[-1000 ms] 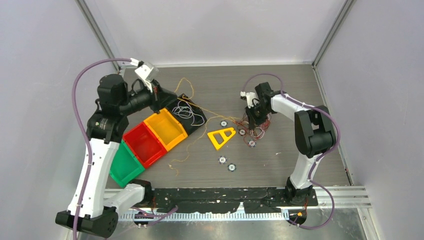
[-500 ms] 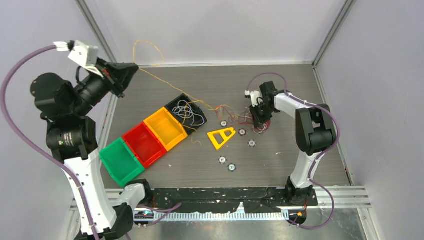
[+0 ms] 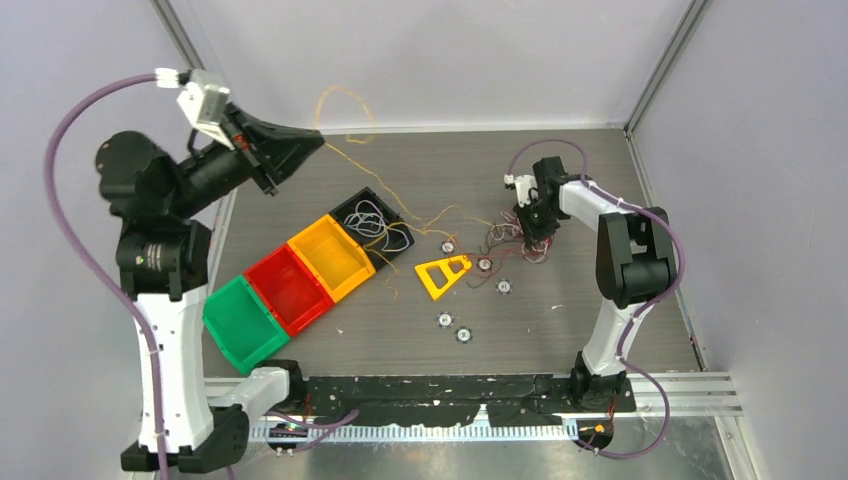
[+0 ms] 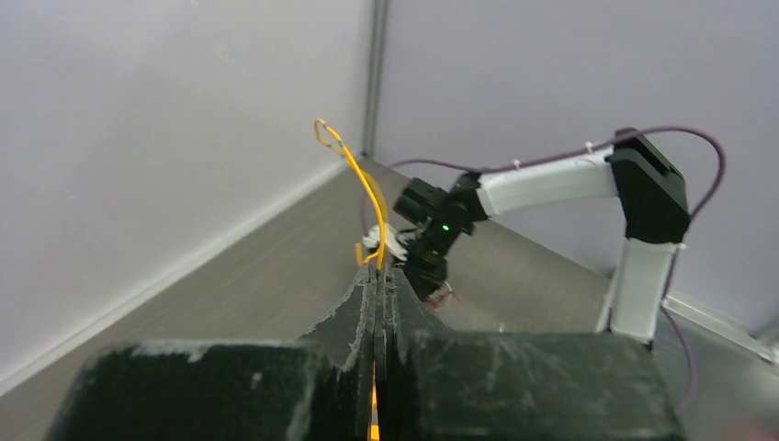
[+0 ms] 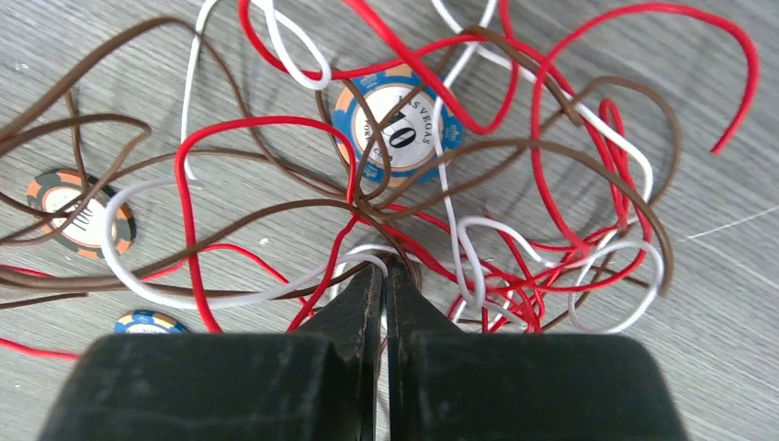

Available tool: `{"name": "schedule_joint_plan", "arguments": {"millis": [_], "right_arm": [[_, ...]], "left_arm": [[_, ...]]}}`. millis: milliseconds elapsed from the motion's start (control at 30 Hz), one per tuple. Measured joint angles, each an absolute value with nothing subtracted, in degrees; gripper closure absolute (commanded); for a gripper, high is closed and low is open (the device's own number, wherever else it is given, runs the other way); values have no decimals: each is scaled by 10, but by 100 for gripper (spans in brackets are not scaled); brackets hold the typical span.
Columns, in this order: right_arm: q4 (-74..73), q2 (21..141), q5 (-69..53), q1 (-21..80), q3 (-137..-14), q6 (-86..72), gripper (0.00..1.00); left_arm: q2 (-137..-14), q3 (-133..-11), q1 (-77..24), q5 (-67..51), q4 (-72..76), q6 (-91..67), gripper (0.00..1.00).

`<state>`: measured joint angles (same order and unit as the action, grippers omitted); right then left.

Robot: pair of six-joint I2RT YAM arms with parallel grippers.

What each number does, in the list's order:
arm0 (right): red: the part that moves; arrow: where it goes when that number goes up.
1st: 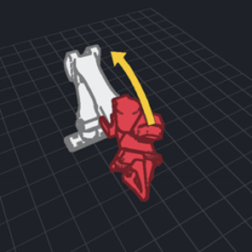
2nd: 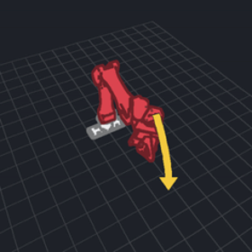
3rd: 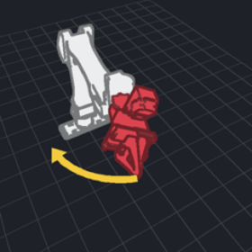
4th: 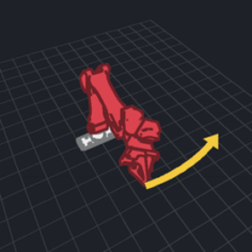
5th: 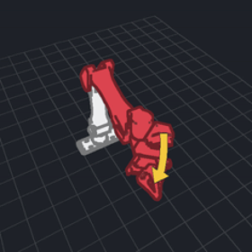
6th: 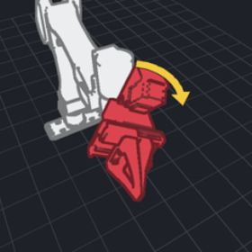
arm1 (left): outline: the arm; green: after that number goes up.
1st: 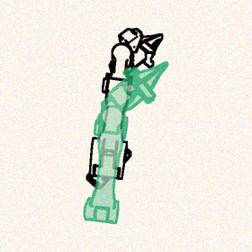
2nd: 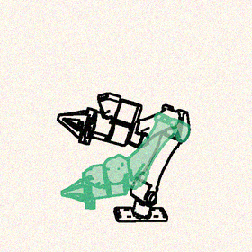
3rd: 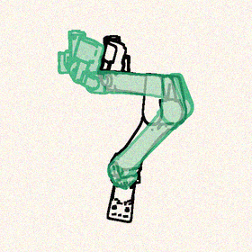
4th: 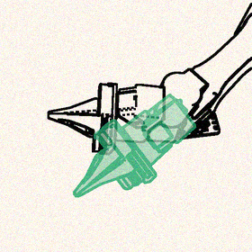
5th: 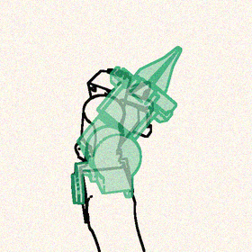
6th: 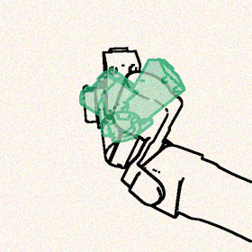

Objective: Untangle the cables

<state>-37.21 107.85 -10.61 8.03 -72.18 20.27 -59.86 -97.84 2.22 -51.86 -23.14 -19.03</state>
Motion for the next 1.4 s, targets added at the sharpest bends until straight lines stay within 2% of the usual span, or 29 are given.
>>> {"name": "schedule_joint_plan", "arguments": {"millis": [167,267,467,633,733,833,1033,1100,1233,1300,1400], "right_arm": [[-379,1079,-94,77,-738,213,95],[-379,1079,-80,77,-740,220,95],[-378,1080,-36,73,-747,240,95],[-377,1092,-18,62,-748,251,94],[-377,1099,-14,58,-748,254,94],[-377,1099,-17,58,-748,255,79],[-405,1097,-76,57,-756,258,28],[-417,1090,-99,57,-757,259,17],[-443,1063,-138,57,-759,263,0],[-457,1049,-155,57,-766,264,4],[-468,1032,-175,57,-778,266,5]], "left_arm": [[-638,-1002,-30,-499,-246,-175,100],[-677,-1090,-12,-454,-255,-161,100],[-727,-1300,73,-291,-265,-116,100],[-705,-1317,140,-198,-264,-89,100],[-692,-1301,167,-186,-256,-87,100],[-683,-1261,180,-217,-237,-105,100],[-674,-1187,181,-283,-228,-140,100],[-667,-1156,182,-286,-231,-138,100],[-628,-1075,185,-291,-247,-127,100],[-610,-1046,185,-296,-253,-122,100],[-583,-1008,185,-304,-256,-111,100]]}}
